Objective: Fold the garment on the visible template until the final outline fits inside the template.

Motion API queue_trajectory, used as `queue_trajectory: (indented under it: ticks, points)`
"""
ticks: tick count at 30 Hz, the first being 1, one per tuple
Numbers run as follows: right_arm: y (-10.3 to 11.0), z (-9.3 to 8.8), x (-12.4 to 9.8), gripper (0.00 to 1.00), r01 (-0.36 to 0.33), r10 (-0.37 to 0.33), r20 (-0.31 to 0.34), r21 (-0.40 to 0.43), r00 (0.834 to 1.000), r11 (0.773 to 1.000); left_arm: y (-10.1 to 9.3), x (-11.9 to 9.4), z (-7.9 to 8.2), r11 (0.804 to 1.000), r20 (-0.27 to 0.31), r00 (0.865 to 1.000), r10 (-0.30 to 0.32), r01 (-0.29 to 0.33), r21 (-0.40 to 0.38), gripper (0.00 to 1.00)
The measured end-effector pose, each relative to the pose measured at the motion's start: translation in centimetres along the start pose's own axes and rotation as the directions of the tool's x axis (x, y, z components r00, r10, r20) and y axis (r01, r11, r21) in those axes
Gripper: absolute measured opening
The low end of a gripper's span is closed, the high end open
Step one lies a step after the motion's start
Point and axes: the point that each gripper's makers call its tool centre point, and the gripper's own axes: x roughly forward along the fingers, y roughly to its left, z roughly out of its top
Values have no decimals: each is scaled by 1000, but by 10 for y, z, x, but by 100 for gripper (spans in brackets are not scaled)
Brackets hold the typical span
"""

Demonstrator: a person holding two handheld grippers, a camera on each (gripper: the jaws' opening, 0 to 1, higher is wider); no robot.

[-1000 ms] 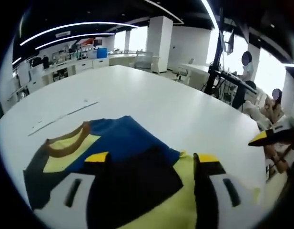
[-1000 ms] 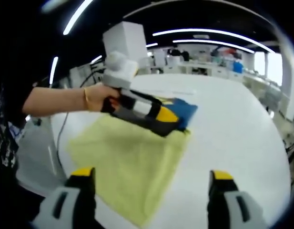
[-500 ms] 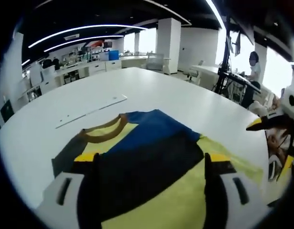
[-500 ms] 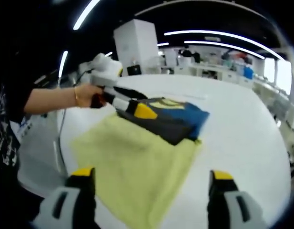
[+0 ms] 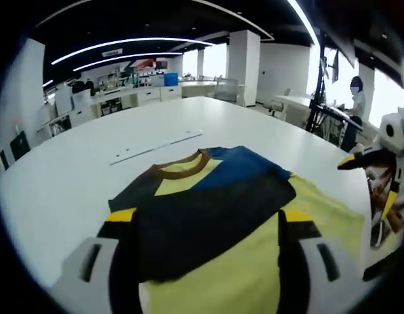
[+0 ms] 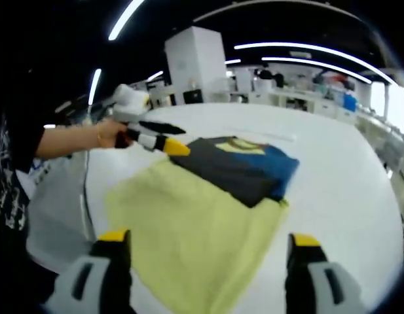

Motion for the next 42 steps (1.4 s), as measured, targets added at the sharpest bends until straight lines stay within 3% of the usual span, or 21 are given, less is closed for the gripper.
queue_trajectory:
  ticks: [8,21,27,39,42]
  points:
    - [1,-1,-1,99,1,-1,1,6,1000,1000,26,-25,-10,999,31,999,23,-24,24,65]
    - [2,-2,0,99,4,-4,-10,11,1000,1000,67,-48,-45,994,-16,994,104,-104,24,48]
    - [0,-4,-1,99,8,-8,-16,18,1000,1000,77,-48,-60,992,-55,990,129,-128,18,30]
    - [-5,-9,-4,99,30,-29,-28,37,999,999,92,-40,-91,983,-122,976,181,-181,5,22]
    - [-5,-10,-5,99,34,-33,-34,38,999,999,91,-38,-91,985,-115,979,170,-173,-17,22]
